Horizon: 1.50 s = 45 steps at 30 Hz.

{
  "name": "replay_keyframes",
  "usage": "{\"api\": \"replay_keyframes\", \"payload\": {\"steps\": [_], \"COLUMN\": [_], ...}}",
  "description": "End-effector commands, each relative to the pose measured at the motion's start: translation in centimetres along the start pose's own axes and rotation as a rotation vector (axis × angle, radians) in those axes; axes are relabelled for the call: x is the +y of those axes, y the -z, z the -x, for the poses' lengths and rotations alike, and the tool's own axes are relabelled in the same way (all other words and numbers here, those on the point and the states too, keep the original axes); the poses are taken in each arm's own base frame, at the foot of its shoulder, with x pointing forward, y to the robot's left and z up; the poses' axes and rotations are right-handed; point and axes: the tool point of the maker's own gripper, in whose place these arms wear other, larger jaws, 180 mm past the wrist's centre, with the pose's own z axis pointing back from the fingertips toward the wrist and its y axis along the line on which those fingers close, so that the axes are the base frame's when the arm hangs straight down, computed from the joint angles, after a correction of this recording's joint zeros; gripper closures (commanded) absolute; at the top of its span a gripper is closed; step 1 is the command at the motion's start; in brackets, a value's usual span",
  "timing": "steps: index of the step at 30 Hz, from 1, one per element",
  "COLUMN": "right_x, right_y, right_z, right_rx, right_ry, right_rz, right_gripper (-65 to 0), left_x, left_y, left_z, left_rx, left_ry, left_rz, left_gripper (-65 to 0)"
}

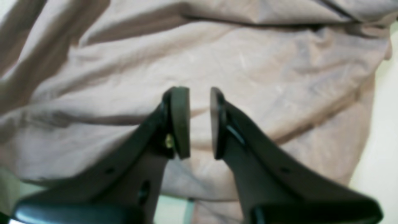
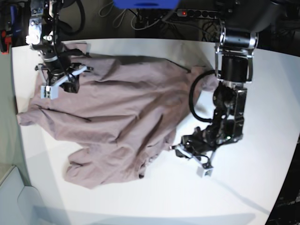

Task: Layout the t-shirt on the table in an organized manner, then fold the t-shirt properly
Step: 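Grasp opposite shirt edges with both grippers and stretch the shirt flat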

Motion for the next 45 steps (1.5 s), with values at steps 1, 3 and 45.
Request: {"api": "replay_keyframes", "payload": {"steps": [1,3,45], "right_x": [0.0,0.0,-4.1], "right_y": [-0.3,-0.4,-0.6], "right_z": [-1.1,-1.1,-4.5], "right_rx": [-0.045,-0.044,-0.113], "right_ry": [-0.008,-0.007,-0.042], "right_rz": [-0.004,-0.003,0.090], "right_gripper": [-9.9,-9.9,-10.3], "left_x": [-1.2,-1.9,16.8], "left_y": [0.3,1.4,-5.3], "left_z": [-2.2,-1.3,-1.3], "left_rx": [-0.045,-0.012,0.004], "left_ry": [0.036,0.066,0.219], "left_rz": [0.022,0.029,-0.412], "left_gripper": [-0.2,-0.2,-0.2]}}
